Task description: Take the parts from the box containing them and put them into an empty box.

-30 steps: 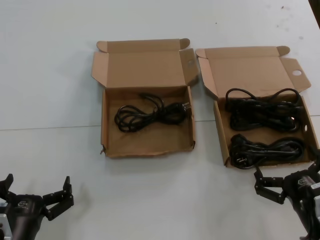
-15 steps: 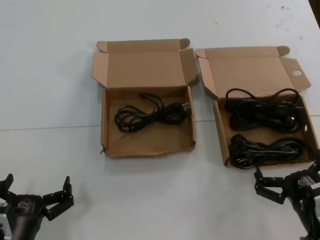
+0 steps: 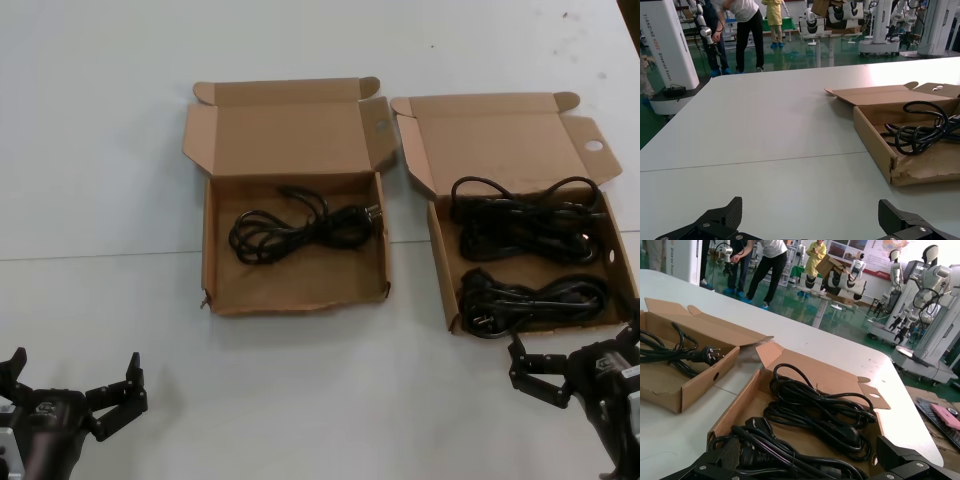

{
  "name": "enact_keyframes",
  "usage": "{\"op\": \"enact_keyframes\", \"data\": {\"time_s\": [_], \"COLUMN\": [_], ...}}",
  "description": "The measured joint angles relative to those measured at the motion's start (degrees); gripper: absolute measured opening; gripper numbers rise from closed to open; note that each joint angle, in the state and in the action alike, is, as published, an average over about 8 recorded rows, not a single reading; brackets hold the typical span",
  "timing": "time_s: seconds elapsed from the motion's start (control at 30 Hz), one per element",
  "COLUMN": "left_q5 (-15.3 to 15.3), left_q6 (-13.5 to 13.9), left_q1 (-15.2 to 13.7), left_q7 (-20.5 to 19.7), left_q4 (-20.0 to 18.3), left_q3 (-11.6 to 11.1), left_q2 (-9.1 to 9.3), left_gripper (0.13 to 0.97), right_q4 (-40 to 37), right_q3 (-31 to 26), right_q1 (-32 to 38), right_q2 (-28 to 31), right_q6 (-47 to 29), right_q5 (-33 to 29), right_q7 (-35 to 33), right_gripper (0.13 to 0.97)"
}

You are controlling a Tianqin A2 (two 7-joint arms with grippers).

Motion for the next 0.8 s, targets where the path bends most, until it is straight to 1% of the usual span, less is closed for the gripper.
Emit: {"op": "enact_keyframes", "data": {"time_s": [0.8], "left_q5": [0.0], "left_q6": [0.0], "left_q1": [0.0], "left_q7": [0.0], "left_q4": [0.0], "left_q3": [0.0], "left_q2": [0.0], "left_gripper": [0.966], "right_q4": [0.0], "right_q3": [0.0], "right_q1": [0.0], "right_q2": [0.0], "right_q6": [0.0], "right_q5": [0.0], "right_q7": [0.0], "right_gripper": [0.966]}}
